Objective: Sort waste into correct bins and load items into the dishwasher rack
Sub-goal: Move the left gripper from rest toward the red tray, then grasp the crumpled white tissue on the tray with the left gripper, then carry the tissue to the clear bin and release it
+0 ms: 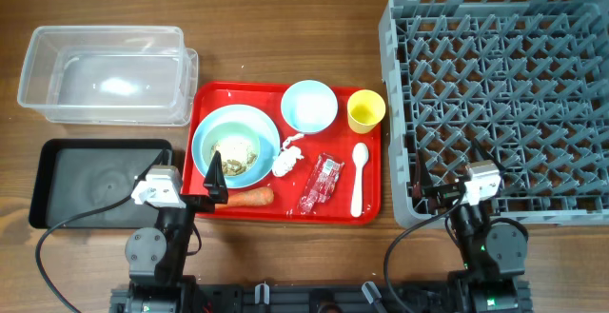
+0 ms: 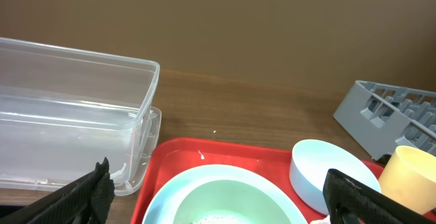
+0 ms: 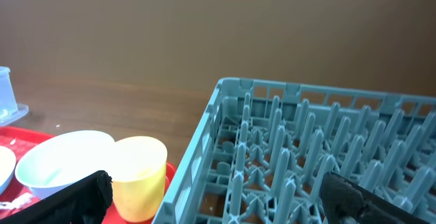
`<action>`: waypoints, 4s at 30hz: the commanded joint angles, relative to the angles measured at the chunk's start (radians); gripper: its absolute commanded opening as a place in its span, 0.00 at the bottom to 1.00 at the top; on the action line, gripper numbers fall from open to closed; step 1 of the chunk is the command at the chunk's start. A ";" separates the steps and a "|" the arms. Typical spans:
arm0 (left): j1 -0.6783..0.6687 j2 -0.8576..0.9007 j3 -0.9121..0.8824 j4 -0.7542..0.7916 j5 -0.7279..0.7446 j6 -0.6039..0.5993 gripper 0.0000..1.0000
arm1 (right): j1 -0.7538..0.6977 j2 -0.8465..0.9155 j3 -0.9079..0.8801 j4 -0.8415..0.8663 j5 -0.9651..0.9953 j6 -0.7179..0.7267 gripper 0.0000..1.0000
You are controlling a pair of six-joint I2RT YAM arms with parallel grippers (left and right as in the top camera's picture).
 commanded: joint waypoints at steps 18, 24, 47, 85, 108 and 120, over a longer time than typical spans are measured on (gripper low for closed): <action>-0.004 0.743 0.818 -0.727 0.073 -0.063 1.00 | -0.003 0.574 0.702 -0.644 -0.003 0.161 1.00; -0.003 0.939 0.930 -0.899 0.094 -0.064 1.00 | -0.003 0.591 0.723 -0.649 -0.050 0.183 1.00; -0.511 1.440 0.930 -0.574 -0.047 -0.112 0.98 | -0.003 0.596 0.723 -0.650 -0.046 0.183 1.00; -0.560 1.635 0.931 -0.533 -0.108 -0.112 0.11 | -0.003 0.596 0.723 -0.660 -0.046 0.183 1.00; -0.361 1.261 0.982 -0.473 -0.349 -0.112 0.04 | -0.003 0.596 0.723 -0.660 -0.046 0.183 1.00; 0.093 1.364 0.982 -0.186 -0.336 -0.113 0.24 | -0.003 0.596 0.723 -0.660 -0.047 0.183 1.00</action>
